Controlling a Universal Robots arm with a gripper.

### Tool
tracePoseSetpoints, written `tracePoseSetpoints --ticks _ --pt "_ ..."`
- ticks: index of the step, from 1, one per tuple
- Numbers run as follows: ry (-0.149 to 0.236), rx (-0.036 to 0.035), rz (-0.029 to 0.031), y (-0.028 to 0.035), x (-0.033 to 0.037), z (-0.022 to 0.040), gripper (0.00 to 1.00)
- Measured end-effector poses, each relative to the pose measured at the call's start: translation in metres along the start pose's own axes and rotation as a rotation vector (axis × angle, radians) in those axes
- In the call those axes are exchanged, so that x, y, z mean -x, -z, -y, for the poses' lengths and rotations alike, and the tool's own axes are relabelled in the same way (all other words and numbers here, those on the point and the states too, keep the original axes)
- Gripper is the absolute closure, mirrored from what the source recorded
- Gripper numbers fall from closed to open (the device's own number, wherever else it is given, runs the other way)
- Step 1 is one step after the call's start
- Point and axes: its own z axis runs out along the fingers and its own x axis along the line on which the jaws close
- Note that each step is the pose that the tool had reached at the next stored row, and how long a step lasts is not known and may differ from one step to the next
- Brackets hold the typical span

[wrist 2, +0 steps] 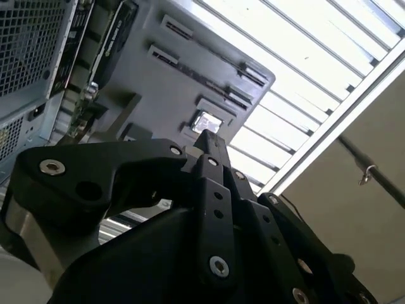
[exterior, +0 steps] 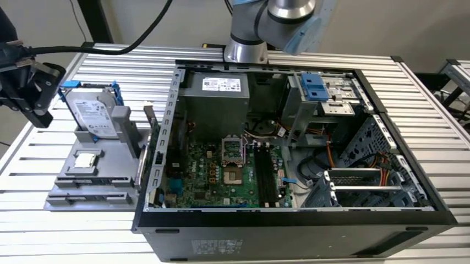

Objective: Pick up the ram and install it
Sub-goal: 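Pick up the ram and move it above insertion slot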

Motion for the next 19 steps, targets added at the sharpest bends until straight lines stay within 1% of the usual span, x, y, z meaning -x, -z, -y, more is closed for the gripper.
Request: tracePoseSetpoints --ticks 8,9,11,19 --pt "0.000 0.0004 0.0001 0.0000 0.0001 0.0012 1.00" --pt "0.000 0.0008 0.0001 0.0000 0.0000 0.0011 1.00" --pt "0.000 0.0040 0.0000 0.0000 0.0000 0.0012 1.00" --pt "0.000 0.0062 0.0000 0.0000 0.0001 0.0012 1.00"
